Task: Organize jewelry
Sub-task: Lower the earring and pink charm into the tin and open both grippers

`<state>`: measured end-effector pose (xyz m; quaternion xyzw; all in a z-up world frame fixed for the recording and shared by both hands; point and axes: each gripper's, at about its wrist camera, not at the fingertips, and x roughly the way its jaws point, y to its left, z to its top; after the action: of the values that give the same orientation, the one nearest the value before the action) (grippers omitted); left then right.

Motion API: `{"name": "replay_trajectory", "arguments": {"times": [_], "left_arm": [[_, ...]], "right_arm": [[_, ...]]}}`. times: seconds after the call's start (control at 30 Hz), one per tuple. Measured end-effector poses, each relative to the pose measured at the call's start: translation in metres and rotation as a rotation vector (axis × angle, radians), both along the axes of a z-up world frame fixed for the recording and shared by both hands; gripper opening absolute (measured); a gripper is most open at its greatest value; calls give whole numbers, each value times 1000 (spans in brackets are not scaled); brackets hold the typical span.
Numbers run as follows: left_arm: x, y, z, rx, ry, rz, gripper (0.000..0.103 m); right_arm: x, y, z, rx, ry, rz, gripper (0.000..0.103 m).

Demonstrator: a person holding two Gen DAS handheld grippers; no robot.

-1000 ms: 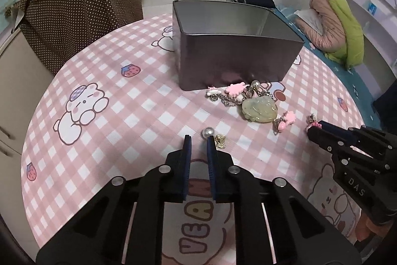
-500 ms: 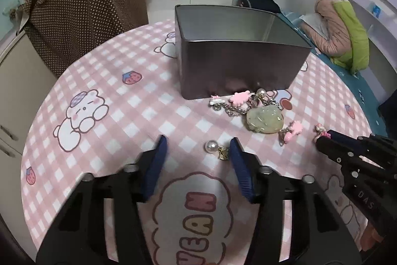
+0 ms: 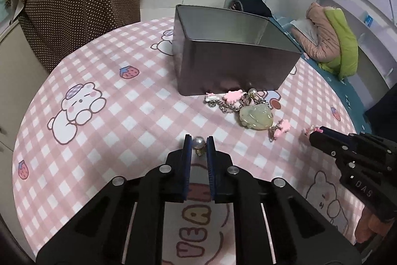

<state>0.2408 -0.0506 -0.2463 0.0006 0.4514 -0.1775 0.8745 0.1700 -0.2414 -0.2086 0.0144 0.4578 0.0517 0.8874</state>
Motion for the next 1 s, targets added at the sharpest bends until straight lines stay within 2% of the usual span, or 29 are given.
{"name": "replay_trajectory", "arguments": {"times": [0.2, 0.37, 0.57, 0.77, 0.93, 1.0], "left_arm": [[-5, 11, 18, -33, -21, 2, 12], [-9, 14, 48, -42, -69, -6, 12], [-2, 5, 90, -32, -150, -33, 12], [36, -11, 116, -59, -165, -66, 12], [77, -28, 114, -47, -129, -78, 12], [90, -32, 110, -51, -106, -85, 12]], "right_arm": [[-2, -1, 17, 0, -30, 11, 15], [1, -2, 39, 22, -66, 23, 15], [15, 3, 77, 2, -142, 75, 15], [52, 12, 108, 5, -185, 134, 15], [91, 17, 107, 29, -147, 165, 15], [105, 17, 101, 73, -111, 171, 15]]}}
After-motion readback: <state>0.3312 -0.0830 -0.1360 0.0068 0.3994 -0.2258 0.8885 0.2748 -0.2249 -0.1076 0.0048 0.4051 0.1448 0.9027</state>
